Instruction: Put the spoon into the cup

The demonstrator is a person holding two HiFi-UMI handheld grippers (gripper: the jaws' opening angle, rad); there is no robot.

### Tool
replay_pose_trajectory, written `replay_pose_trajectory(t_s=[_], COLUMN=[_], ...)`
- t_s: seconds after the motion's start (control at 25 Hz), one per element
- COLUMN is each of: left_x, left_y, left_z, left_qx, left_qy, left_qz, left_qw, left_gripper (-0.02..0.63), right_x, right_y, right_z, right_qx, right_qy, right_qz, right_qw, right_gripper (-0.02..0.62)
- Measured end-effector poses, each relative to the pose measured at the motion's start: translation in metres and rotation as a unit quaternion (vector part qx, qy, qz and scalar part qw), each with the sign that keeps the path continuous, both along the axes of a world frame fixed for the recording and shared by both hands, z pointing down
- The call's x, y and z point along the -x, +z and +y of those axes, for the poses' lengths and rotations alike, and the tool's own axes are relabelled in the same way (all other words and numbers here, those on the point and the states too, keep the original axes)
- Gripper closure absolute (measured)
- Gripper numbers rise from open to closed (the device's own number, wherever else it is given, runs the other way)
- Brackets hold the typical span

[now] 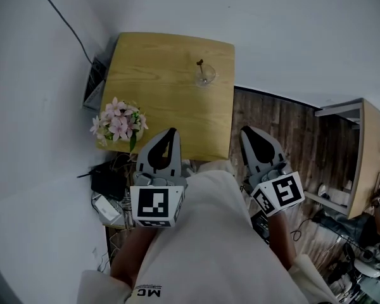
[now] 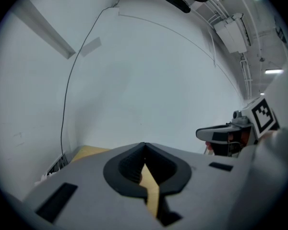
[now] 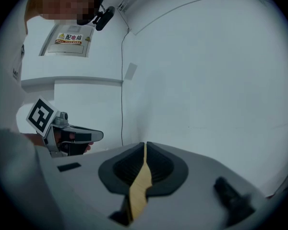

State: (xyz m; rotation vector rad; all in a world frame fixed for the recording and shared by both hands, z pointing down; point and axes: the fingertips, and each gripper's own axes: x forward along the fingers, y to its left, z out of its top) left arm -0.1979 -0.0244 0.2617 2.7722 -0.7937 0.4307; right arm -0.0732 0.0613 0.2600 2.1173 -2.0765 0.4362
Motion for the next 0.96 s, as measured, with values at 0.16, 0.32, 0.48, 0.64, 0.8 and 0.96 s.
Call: replay_pose_trajectory(t_s=[0.16, 0.32, 0.48, 0.64, 0.8, 0.96], left_x=[-0.006, -0.015, -0.019, -0.023, -0.028, -0.032], left_y=[-0.003, -0.001, 0.009, 0.014, 0.017, 0.017], left_z=[0.0, -0.002, 0.002, 0.008, 0.013, 0.023], left_qx=[0.002, 0.006, 0.007, 0.007, 0.012, 0.016], left_qy=[-0.007, -0.015, -0.014, -0.008, -0.006, -0.002], left_qz=[0.007, 0.004, -0.005, -0.013, -0.017, -0.019], left_qw=[0.9999, 0.9999, 0.9999, 0.9999, 0.9998, 0.9997], left_gripper=[0.595, 0.595, 0.595, 0.595, 0.595, 0.595], right_x=[-0.002, -0.01, -0.011, -0.015, -0.021, -0.022], right_y=[-0.003, 0.0, 0.011, 0.02, 0.018, 0.013], right_z=[-0.001, -0.001, 0.003, 0.007, 0.011, 0.019], right_qx=[0.004, 0.006, 0.009, 0.013, 0.007, 0.003], right_qy=[-0.013, -0.023, -0.034, -0.036, -0.03, -0.024], right_qz=[0.006, -0.007, -0.012, -0.014, -0.018, -0.018], right_qw=[1.0, 1.0, 0.999, 0.999, 0.999, 1.0], right_gripper=[0.561, 0.561, 0.561, 0.561, 0.561, 0.561])
